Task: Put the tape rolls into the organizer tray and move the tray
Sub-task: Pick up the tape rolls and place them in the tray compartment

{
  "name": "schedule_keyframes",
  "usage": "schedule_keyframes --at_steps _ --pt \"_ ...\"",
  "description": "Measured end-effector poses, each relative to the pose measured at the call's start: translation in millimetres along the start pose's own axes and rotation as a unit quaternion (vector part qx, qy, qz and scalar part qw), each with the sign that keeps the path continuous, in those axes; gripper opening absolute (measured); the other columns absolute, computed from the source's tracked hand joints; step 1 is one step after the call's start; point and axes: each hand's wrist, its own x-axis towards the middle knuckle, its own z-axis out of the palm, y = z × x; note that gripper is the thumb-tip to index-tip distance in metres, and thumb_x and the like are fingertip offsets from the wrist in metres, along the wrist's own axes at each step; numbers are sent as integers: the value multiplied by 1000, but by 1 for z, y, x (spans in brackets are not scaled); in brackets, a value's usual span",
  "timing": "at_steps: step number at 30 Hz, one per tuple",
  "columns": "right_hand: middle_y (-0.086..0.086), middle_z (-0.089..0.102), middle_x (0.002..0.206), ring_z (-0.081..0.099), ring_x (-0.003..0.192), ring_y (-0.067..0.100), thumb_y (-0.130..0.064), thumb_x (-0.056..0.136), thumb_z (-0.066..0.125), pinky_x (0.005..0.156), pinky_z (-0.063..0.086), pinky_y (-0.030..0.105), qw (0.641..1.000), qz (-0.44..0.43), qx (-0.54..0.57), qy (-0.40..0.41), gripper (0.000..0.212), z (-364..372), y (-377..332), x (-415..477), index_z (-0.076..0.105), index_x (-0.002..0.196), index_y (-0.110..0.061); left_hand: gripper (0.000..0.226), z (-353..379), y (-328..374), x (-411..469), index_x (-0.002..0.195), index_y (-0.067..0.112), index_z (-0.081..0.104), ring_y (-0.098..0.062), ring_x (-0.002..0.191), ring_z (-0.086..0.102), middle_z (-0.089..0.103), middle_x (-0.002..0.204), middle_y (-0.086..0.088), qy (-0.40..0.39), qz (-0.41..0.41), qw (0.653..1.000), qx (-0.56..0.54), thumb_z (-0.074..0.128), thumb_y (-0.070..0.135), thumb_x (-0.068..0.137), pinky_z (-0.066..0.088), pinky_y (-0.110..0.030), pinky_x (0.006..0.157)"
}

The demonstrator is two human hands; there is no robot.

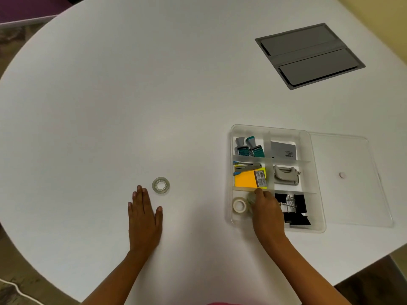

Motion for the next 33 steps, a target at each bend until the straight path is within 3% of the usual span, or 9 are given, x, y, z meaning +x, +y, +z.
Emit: schedule_keyframes --at_steps 6,11,15,19,25,28,31,33 --pt "16 64 111 56 103 31 -3 86 62 75 52 37 996 -54 41 58 31 -18 -25 -1 57 117 -6 70 1 0 0 151 3 11 -26 150 7 9 161 -12 6 1 1000 -2 30 36 92 11 -44 123" --pt "15 57 119 51 109 31 -2 85 59 82 50 38 961 -253 105 36 37 -12 -84 6 55 121 -6 70 1 0 1 151 4 11 -26 150 6 9 162 -12 4 -3 1000 -13 32 34 91 10 -43 123" --pt "16 37 139 40 123 31 -3 84 60 92 48 37 938 -344 34 -41 57 22 -131 10 37 136 -9 70 1 0 1 151 4 10 -26 150 6 9 161 -13 3 -2 1000 -10 31 35 92 9 -43 123" --pt "23 22 149 34 127 36 -1 81 66 98 44 39 928 -367 -42 -49 68 46 -160 12 31 138 -11 71 1 -1 1 151 5 8 -24 150 3 7 162 -12 0 0 1000 -11 23 42 92 6 -42 123" --pt "25 33 143 48 114 35 3 81 65 84 51 37 909 -409 -78 -13 49 65 -163 6 45 125 1 73 2 -3 1 151 7 4 -20 150 -2 3 162 -10 -1 4 1000 -19 17 46 91 1 -39 123" --pt "22 43 140 56 108 30 2 78 69 80 55 32 907 -413 -82 -1 35 71 -154 2 56 111 0 70 2 -5 0 151 7 4 -21 150 -1 3 162 -10 -3 3 1000 -19 23 41 93 3 -40 123" --pt "15 65 122 67 92 23 -7 58 86 66 59 23 916 -399 -43 23 36 63 -139 -5 69 90 -9 70 1 -5 1 151 6 5 -22 150 1 4 162 -10 -4 4 1000 -21 28 37 93 5 -41 123" --pt "15 71 109 69 86 26 -2 50 86 61 60 24 920 -389 20 41 39 53 -127 -10 70 86 -8 70 1 -5 1 151 6 6 -22 150 1 4 162 -10 -5 2 1000 -23 28 38 93 5 -41 123"
